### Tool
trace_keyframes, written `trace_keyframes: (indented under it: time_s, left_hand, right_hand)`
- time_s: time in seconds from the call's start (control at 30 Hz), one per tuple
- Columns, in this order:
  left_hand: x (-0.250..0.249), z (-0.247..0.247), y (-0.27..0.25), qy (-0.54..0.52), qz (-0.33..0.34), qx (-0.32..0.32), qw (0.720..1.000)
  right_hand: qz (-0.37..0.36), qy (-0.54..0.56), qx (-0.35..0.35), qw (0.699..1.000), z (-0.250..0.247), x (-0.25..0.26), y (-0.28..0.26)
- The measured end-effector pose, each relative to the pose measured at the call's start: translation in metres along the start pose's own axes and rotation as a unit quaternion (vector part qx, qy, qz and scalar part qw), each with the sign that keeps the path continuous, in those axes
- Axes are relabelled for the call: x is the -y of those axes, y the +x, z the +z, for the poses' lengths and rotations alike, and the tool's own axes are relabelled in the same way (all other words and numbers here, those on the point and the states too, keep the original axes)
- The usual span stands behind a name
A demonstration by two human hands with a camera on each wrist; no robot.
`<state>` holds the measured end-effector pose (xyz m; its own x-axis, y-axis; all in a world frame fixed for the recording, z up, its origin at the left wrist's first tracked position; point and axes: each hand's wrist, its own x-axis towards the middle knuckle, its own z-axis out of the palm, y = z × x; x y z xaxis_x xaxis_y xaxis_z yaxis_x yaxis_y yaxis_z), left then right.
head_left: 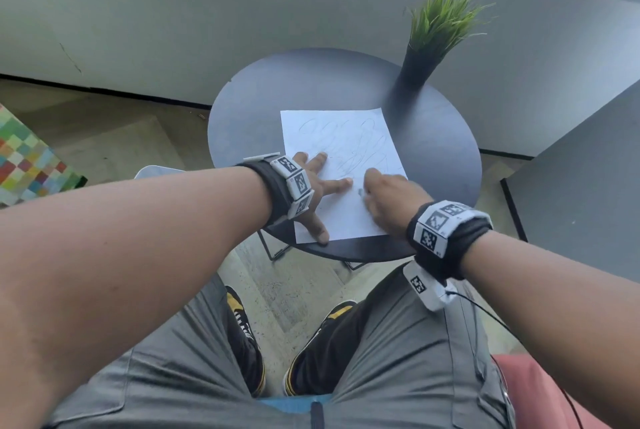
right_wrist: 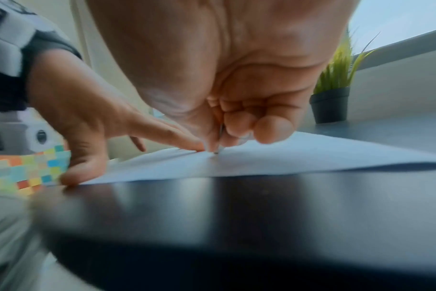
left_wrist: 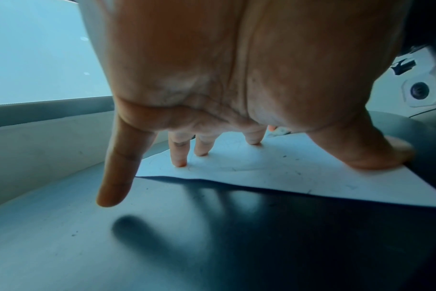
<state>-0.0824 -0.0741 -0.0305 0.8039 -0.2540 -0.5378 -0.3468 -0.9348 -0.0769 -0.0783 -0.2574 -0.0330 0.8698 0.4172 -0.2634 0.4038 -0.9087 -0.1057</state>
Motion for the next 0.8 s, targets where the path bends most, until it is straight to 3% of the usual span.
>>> trace_keyframes:
  time_s: [0.13,0.2,0.27,0.33,0.47,0.5,0.63,0.7,0.8]
  left_hand:
    - [0.001,0.002,0.001,0.004,0.001,-0.004,1.000]
    - [0.000,0.001,0.001,0.001,0.002,0.003,1.000]
    - [0.000,-0.001,0.000,-0.002,0.002,0.006,1.000]
    - [0.000,-0.001,-0.001,-0.003,0.002,0.005,1.000]
    - [-0.001,0.000,-0.001,0.005,0.003,0.006,1.000]
    - [-0.001,0.000,-0.001,0.004,0.003,0.005,1.000]
    - [-0.001,0.002,0.000,0.002,-0.001,-0.002,1.000]
    - [-0.001,0.002,0.001,0.004,-0.002,-0.003,1.000]
    - [-0.001,0.002,0.002,0.013,0.001,0.001,1.000]
  right_hand:
    - [-0.163,0.001,0.077,0.984,0.011,0.031,-0.024]
    - [-0.112,0.005,0.067,0.991,0.004,0.019,-0.014]
    - [0.002,0.005,0.021,1.000,-0.005,-0.004,0.004]
    - [0.023,0.005,0.001,1.000,-0.004,-0.006,0.005]
    - [-0.143,0.009,0.074,0.987,0.010,0.023,-0.015]
    - [-0.129,0.011,0.071,0.989,0.008,0.018,-0.012]
    - [0.052,0.020,0.010,0.998,-0.006,-0.014,0.018]
    - [0.006,0.009,0.017,1.000,-0.004,-0.001,0.011]
    - [-0.149,0.013,0.078,0.986,0.007,0.023,-0.014]
